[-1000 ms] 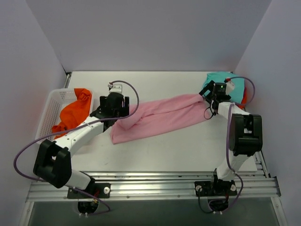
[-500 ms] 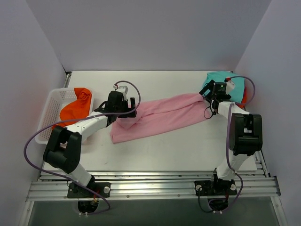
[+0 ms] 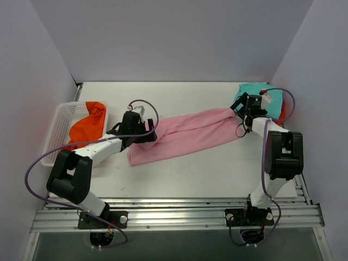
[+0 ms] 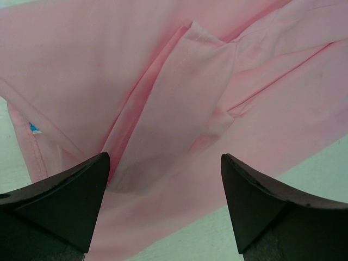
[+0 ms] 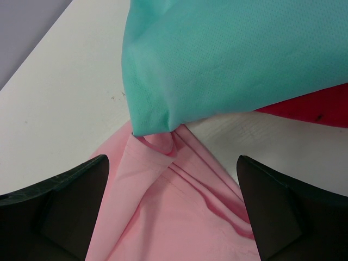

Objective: Fold and stack the t-shirts
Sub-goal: Fold the other side of the tshirt into a rectangle

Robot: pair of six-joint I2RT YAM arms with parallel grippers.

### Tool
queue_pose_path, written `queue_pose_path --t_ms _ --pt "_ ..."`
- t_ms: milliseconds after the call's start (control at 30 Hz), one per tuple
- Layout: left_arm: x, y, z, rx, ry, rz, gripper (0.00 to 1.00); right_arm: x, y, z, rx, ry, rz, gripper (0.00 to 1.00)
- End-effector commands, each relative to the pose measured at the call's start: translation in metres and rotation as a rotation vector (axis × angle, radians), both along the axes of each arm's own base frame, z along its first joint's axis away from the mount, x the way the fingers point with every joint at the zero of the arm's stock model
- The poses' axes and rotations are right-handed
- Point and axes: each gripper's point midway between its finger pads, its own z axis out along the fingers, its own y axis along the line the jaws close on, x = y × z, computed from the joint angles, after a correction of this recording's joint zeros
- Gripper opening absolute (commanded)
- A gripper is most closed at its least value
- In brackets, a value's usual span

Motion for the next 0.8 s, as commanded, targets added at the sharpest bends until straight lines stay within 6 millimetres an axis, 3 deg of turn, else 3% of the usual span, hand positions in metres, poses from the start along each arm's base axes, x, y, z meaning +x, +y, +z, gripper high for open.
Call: queue_pose_path --t_ms 0,233,500,767 --pt "0.000 0.005 0.006 -0.007 -0.017 0.036 0.92 -0.001 -0.007 -0.004 -0.014 0.006 -0.017 1.00" --pt "-0.004 0.004 -0.006 -0.009 0.006 0.032 0.88 -0.001 -0.006 -0.004 -0.010 0.006 -0.014 1.00" --pt "-0.009 -0.010 -0.013 -0.014 0.012 -0.021 0.39 0.001 -0.004 -0.007 -0.003 0.008 -0.006 1.00" --pt "-0.020 -0.032 -0.029 0.019 0.040 -0.074 0.24 0.000 -0.005 -0.009 -0.002 0.016 -0.008 1.00"
